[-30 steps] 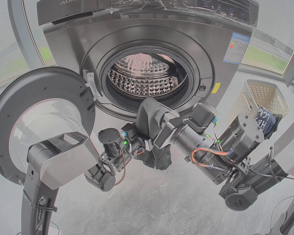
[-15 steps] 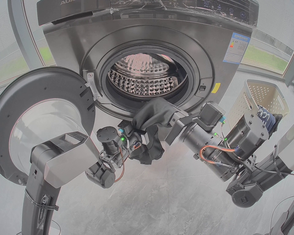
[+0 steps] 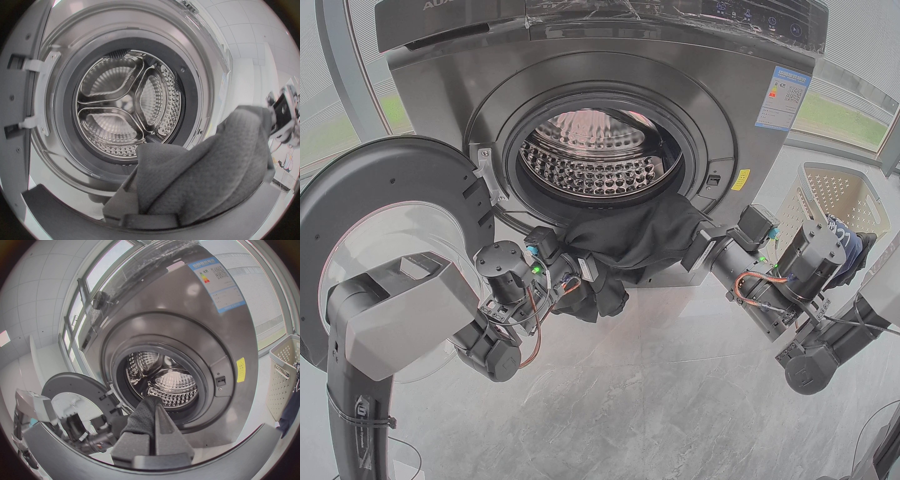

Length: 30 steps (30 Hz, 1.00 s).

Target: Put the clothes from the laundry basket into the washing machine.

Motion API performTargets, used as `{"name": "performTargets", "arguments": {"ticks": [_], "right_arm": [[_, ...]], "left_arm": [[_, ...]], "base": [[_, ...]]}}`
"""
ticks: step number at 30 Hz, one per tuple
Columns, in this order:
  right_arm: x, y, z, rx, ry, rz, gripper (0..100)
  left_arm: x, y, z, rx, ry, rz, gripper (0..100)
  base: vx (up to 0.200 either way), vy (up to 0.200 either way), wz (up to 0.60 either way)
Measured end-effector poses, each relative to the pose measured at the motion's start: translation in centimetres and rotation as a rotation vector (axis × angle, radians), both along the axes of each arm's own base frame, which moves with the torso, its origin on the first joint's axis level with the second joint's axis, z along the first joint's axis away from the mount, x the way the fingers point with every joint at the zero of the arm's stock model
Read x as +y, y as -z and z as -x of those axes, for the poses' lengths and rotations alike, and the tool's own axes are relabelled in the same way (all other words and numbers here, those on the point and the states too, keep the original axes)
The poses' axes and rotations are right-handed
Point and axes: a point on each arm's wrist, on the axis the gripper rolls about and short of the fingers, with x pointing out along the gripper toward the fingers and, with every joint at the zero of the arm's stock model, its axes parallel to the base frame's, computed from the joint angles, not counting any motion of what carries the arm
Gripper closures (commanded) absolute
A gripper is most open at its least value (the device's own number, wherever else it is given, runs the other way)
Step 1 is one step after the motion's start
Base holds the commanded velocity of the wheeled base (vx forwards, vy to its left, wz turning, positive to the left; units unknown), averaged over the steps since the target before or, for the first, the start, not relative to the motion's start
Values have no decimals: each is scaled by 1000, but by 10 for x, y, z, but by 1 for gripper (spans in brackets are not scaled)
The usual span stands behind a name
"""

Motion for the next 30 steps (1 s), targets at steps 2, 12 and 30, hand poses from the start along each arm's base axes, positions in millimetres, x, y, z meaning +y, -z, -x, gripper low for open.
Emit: {"name": "performTargets", "arguments": {"ticks": [2,12,30], "right_arm": [[-2,7,-4,17,11,12,100],[-4,44,-10,117,15,86,0],[-29,96,51,311,-163,347,0]], "left_arm": [[0,-7,6,-6,7,4,100],[-1,-58,55,-53,80,54,100],[32,-80,108,-21,159,59,100]], "base": [[0,0,0],[0,0,0],[0,0,0]]}}
